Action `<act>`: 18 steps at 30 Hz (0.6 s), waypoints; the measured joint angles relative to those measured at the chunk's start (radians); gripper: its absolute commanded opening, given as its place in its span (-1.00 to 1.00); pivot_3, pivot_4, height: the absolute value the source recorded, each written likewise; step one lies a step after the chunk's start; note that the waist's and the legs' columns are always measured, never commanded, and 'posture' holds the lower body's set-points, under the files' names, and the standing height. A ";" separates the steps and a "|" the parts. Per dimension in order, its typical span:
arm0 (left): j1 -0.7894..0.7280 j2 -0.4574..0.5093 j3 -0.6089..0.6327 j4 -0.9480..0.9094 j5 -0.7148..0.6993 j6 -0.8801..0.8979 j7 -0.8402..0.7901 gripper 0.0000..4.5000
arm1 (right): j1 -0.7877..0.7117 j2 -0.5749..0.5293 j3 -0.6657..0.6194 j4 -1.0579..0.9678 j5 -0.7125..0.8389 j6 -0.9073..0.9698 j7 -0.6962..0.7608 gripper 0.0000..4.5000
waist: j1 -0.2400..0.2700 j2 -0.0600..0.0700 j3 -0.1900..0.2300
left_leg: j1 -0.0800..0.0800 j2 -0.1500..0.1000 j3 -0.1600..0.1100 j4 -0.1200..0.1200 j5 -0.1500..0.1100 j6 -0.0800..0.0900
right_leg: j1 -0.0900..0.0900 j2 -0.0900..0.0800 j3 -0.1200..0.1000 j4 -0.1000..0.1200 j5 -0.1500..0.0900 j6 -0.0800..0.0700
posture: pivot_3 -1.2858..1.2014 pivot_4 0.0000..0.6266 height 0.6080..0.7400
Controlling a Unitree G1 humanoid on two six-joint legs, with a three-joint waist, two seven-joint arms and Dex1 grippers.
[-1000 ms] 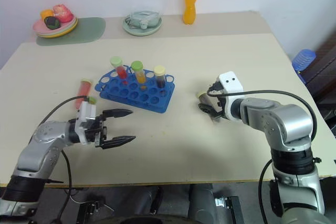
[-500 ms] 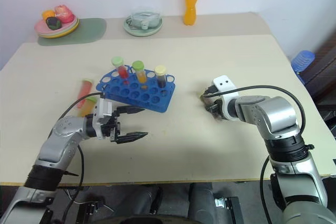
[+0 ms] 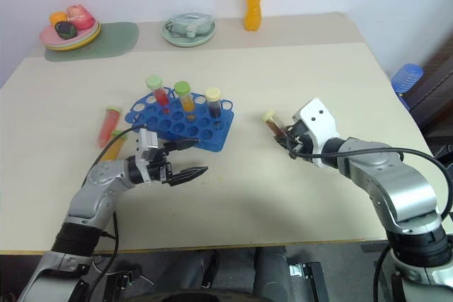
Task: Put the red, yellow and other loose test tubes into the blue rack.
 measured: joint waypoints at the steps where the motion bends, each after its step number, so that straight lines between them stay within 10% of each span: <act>1: 0.000 0.000 0.009 0.003 -0.003 0.000 0.001 1.00 | 0.006 0.016 -0.002 -0.019 0.003 -0.025 0.005 -0.58 | 0.002 0.000 0.000 | 0.000 0.000 0.000 0.000 0.000 0.000 | 0.000 0.000 0.000 0.000 0.000 0.000 | 0.03 -0.52 1.00; 18: 0.013 -0.026 0.231 -0.022 -0.138 0.038 0.179 1.00 | -0.102 0.637 0.257 0.404 -0.221 -0.816 -0.033 -0.58 | -0.016 0.000 0.000 | 0.001 0.004 -0.001 0.000 0.003 -0.004 | 0.000 0.006 0.000 0.001 0.005 -0.004 | 0.03 -0.52 1.00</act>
